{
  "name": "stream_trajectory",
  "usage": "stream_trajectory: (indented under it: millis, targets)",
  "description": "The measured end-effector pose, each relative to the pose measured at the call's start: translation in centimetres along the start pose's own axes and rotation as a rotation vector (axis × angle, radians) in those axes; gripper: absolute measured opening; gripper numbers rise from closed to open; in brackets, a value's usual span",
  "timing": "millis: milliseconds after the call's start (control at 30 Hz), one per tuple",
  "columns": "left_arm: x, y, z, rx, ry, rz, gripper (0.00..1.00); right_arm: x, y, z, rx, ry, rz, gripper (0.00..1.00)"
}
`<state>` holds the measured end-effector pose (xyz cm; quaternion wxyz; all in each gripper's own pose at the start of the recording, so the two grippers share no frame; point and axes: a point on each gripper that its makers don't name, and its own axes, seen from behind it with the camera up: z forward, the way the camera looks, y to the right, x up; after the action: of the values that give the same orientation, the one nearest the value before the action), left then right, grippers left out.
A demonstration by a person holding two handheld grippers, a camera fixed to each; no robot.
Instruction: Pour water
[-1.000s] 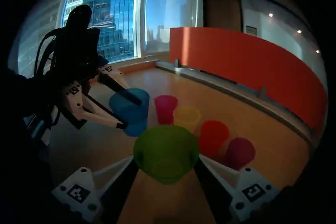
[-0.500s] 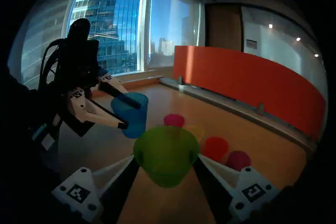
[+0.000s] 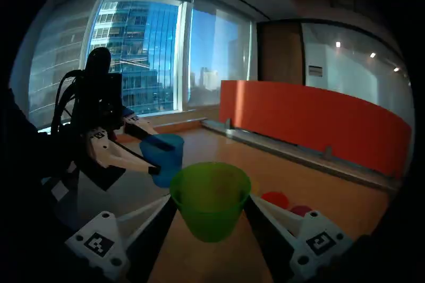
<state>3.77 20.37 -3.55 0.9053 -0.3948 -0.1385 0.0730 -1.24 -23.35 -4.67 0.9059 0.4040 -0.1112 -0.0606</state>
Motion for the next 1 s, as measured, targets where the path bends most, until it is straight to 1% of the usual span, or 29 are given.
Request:
stream_trajectory:
  millis: [267, 567, 767, 1000]
  targets:
    - [2.3, -0.2, -1.2, 0.014, 0.100, -0.016, 0.84, 1.6, -0.3, 0.1, 0.004, 0.050, 0.012, 0.89]
    - [3.8, -0.3, -1.6, 0.026, 0.166, -0.024, 0.84, 2.7, -0.3, 0.4, 0.001, 0.082, 0.009, 0.89]
    - [4.4, -0.4, -1.8, 0.034, 0.180, -0.013, 0.84, 2.9, -0.3, 0.4, 0.001, 0.086, 0.005, 0.89]
    - [4.6, -0.4, -1.7, 0.047, 0.177, 0.020, 0.84, 3.2, -0.5, 0.3, 0.008, 0.092, 0.001, 0.89]
